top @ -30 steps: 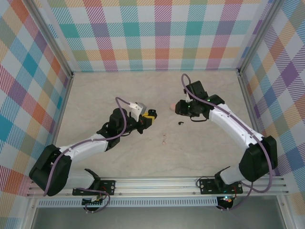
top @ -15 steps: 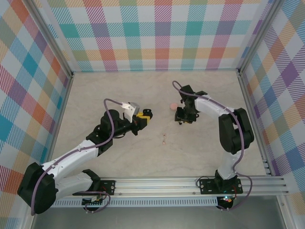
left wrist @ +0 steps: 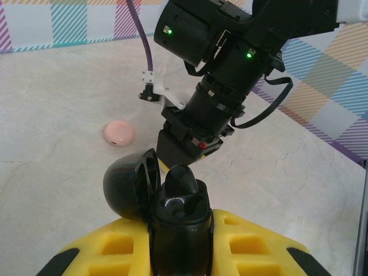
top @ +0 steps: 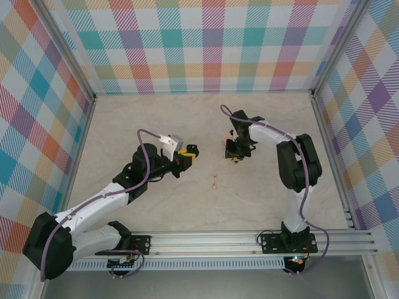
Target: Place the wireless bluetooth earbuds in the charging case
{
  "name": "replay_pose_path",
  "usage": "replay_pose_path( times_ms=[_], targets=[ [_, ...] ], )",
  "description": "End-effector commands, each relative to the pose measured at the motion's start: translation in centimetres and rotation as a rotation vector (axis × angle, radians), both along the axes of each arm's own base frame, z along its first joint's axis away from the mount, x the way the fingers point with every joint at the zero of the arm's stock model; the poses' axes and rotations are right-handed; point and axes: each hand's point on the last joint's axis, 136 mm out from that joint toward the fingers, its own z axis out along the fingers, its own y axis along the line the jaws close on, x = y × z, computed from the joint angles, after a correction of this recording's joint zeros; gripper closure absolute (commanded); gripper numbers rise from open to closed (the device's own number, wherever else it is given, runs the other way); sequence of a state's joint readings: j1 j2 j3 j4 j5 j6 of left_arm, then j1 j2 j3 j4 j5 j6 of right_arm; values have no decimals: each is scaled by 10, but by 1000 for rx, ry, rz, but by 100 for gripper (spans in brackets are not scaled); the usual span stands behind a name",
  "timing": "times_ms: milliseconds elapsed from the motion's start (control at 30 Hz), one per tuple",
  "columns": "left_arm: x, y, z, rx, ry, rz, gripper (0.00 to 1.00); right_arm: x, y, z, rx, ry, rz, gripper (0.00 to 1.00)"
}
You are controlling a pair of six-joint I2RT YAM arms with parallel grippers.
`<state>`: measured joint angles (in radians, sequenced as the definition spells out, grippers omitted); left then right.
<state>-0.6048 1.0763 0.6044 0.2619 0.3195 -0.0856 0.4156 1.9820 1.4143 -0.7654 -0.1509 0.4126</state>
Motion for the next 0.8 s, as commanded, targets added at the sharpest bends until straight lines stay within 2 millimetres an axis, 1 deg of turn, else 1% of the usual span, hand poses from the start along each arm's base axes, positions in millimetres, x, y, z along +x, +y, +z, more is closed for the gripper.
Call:
replay_pose_path(
  times_ms=[0, 233, 300, 567, 767],
  targets=[
    [5, 2, 2, -7, -3, 15, 80, 4, -1, -2, -17, 19, 9, 78],
    [5, 2, 0, -1, 3, 17, 80, 12, -11, -5, -94, 22, -1, 78],
    [5, 3, -2, 1, 6, 19, 80, 13, -16, -6, -129, 27, -6, 78],
    [6, 3, -5, 7, 14, 20, 80, 13, -32, -9, -228, 41, -5, 78],
    [6, 2, -5, 5, 14, 20, 80, 15, -22, -10, -179, 41, 27, 78]
  ],
)
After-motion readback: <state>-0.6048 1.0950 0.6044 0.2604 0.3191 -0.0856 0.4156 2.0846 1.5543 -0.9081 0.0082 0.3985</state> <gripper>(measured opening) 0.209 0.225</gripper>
